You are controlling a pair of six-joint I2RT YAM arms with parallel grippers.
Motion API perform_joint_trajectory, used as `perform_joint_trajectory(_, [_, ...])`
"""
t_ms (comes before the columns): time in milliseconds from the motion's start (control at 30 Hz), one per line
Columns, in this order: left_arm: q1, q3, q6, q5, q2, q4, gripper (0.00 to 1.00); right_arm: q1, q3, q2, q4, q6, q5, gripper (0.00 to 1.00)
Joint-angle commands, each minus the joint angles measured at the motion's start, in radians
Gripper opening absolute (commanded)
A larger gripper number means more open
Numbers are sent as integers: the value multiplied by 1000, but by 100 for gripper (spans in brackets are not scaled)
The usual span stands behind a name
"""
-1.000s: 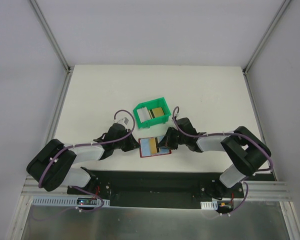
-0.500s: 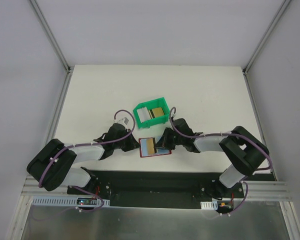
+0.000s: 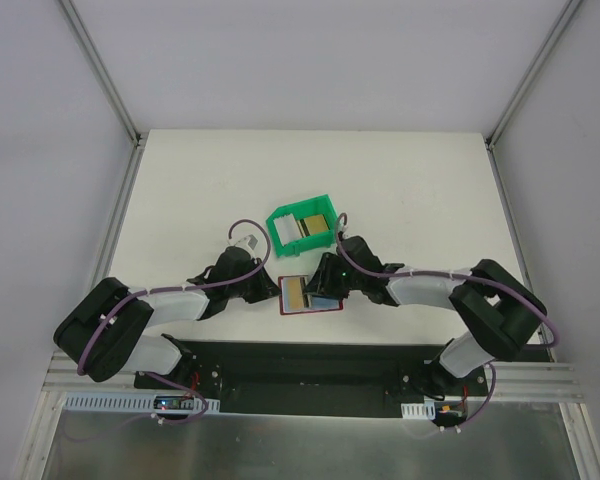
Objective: Put the credit cards into the card holder
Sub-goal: Insert the credit card into the card holder.
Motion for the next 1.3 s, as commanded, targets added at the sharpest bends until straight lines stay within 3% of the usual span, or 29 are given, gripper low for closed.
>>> perform_joint_trajectory(0, [1,-38,17,-32,26,-128,0,0,7,-75,-130,-78,100,40])
perform_joint_trajectory(700, [1,-26,22,-15,52,-114,0,35,182,109,-85,-117,-108,35])
perform_joint_trajectory(967, [1,-35,17,-24,41,-110,0,32,221,16,-332,-198,72,38])
perform_joint_trajectory(1267, [1,-37,22,-17,46,-102,0,40,240,82,-349,-189,48,38])
